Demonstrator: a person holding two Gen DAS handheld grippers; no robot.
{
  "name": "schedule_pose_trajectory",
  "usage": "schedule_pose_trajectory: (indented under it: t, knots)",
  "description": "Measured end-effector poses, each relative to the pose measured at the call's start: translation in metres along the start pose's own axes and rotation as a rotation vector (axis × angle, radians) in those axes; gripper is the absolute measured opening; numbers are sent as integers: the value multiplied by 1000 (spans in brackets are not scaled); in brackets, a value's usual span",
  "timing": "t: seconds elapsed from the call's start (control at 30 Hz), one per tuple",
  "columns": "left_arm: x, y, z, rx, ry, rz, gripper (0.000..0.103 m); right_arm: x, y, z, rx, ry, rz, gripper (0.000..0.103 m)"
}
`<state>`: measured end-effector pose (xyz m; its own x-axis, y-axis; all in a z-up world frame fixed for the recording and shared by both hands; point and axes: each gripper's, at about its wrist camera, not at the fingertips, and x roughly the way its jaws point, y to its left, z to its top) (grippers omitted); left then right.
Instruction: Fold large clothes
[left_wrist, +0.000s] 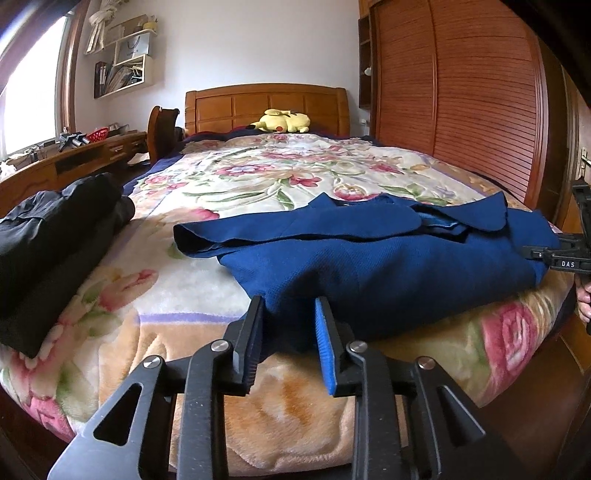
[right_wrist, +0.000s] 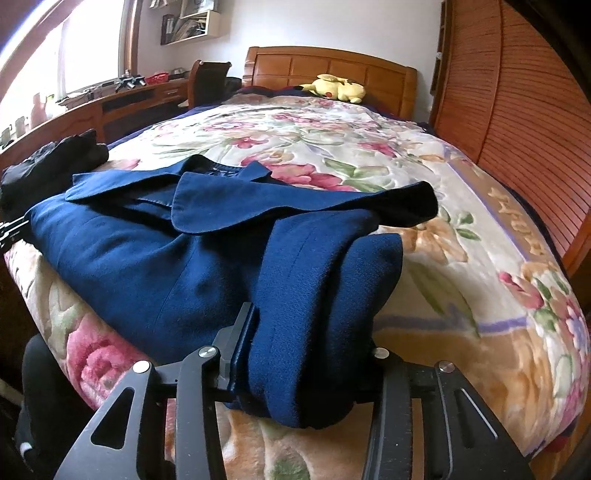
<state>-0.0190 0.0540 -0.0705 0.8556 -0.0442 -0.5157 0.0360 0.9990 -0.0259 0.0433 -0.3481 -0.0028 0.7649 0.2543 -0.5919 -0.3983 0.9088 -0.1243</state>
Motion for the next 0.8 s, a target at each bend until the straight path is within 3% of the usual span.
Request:
schedule_pose_trajectory:
  t: [0.07, 0.2, 0.33, 0.6, 0.8]
  knots:
    - [-2, 3, -1, -13, 0, 0, 38, -6, -2, 0, 6, -2, -12, 49]
    - [-8, 14, -4, -54, 5, -21, 43, -28, -6, 1, 22, -52, -63, 73]
    - [-16, 22, -7, -79, -10, -29, 79, -50, -3, 11, 31, -114, -70, 73]
    - [-38, 31, -3, -83, -48, -10, 80, -44, 50, 45, -99, -193, -66, 73]
    - [-48, 38, -3, -97, -59, 0, 80, -28, 105, 68, -219, -196, 43, 73]
